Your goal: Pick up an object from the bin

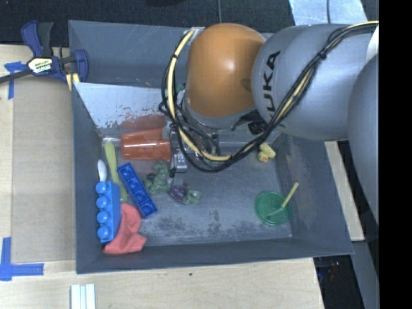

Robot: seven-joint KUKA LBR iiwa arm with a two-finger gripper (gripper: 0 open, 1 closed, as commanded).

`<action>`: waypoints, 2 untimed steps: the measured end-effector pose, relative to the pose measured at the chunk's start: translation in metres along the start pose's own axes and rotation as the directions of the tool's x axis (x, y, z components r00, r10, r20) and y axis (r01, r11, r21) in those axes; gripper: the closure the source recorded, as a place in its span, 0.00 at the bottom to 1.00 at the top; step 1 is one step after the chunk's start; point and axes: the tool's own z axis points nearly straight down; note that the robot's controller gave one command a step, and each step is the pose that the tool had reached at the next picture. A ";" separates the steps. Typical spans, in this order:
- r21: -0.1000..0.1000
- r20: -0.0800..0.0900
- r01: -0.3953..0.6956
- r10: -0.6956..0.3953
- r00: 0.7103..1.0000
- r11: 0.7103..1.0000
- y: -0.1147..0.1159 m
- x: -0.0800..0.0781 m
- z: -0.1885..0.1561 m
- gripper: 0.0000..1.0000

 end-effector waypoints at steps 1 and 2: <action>-0.002 0.008 -0.002 0.002 1.000 1.000 -0.001 -0.002 -0.005 0.00; -0.001 0.011 0.088 -0.088 0.996 0.996 -0.016 0.002 0.052 0.00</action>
Offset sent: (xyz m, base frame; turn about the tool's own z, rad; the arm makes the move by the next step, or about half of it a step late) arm -0.0089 -0.0318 -0.1104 -0.1739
